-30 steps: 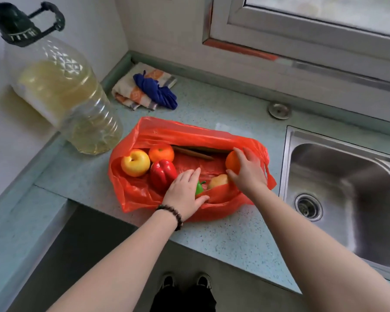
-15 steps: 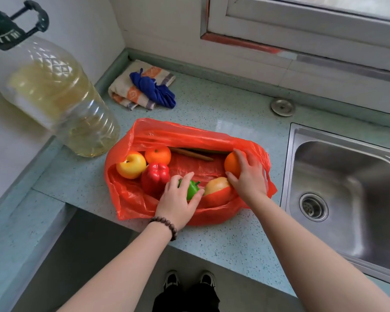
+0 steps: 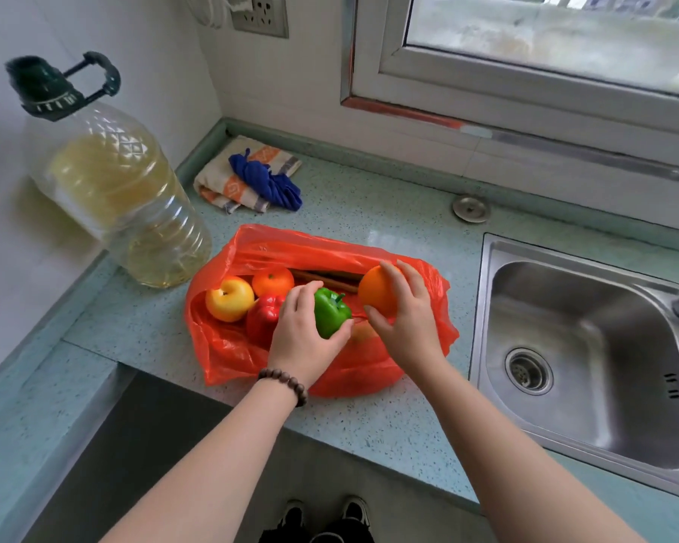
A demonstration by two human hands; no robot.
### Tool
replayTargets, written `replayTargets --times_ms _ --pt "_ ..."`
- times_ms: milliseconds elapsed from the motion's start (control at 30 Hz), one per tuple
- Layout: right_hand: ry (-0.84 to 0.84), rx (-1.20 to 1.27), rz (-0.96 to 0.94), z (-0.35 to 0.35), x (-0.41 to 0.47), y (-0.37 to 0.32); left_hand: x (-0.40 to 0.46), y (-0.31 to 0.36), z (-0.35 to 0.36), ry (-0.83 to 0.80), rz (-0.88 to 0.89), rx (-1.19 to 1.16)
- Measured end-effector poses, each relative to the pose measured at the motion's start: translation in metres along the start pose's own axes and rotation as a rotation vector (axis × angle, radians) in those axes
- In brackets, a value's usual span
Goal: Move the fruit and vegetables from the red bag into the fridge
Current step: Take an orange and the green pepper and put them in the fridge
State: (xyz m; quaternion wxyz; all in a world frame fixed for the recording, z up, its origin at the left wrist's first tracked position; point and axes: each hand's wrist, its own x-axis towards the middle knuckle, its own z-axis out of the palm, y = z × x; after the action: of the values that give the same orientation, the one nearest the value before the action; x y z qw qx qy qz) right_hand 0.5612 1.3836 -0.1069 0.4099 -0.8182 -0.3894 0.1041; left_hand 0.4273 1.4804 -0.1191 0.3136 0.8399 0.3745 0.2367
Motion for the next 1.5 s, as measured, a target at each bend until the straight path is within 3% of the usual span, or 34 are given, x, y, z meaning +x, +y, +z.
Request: replayTargets --times_ms 300,500,700,1067,1500 --pt "0.321 0.019 0.019 -0.062 -0.030 -0.030 0.017 0.056 -0.020 -0.027 0.199 -0.116" --pt "0.611 -0.084 0.211 -0.092 -0.118 -0.025 -0.017 0.094 -0.007 -0.209 0.422 -0.246" --pt "0.859 -0.165 0.477 -0.099 -0.236 -0.014 -0.094 0.140 0.021 -0.491 0.626 -0.354" --pt "1.357 -0.346 0.882 -0.126 -0.500 -0.038 -0.328 0.228 0.058 -1.068 0.928 -0.487" --pt "1.874 -0.610 1.178 -0.096 -0.850 -0.158 -0.716 0.256 -0.020 -1.599 1.350 -0.604"
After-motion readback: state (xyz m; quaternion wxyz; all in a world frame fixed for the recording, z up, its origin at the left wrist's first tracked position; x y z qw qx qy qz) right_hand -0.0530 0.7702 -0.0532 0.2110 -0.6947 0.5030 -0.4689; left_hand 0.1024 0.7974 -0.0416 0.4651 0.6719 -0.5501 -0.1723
